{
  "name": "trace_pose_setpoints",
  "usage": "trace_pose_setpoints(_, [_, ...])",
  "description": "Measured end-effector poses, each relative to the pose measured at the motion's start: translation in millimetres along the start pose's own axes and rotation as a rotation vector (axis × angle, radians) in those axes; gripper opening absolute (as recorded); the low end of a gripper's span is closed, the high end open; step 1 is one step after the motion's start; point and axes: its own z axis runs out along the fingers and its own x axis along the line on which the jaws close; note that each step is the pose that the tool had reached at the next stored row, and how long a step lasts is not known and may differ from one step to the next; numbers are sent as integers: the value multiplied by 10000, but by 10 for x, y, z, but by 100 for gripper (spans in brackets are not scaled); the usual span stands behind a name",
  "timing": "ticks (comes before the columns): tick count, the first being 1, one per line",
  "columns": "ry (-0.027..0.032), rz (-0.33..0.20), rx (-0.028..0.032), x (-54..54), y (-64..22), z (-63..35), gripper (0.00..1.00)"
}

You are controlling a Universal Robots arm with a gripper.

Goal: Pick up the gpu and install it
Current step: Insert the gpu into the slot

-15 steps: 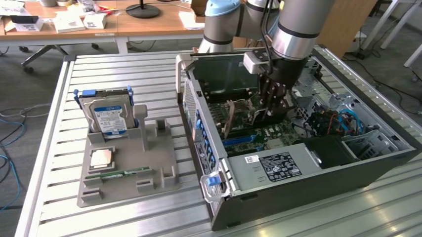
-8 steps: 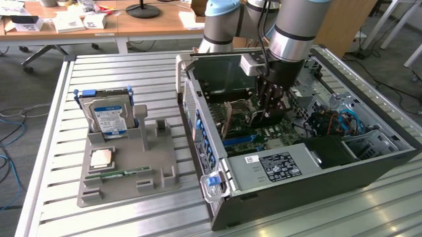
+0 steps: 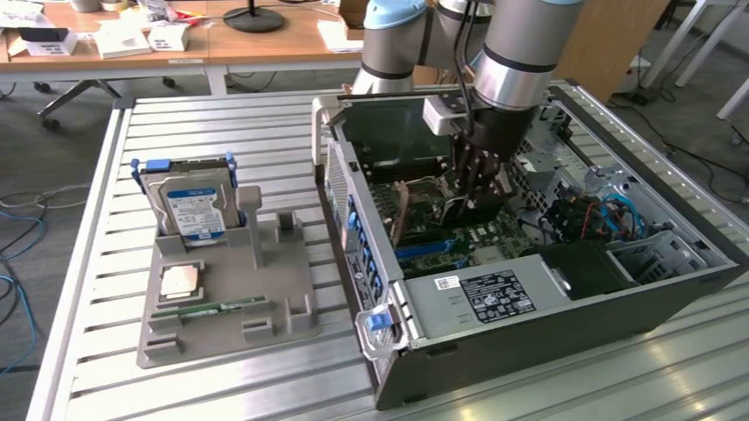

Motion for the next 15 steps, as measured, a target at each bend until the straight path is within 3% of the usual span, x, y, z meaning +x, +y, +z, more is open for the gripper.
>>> trace_pose_setpoints(15, [-1,2,22,-1,57,0,26])
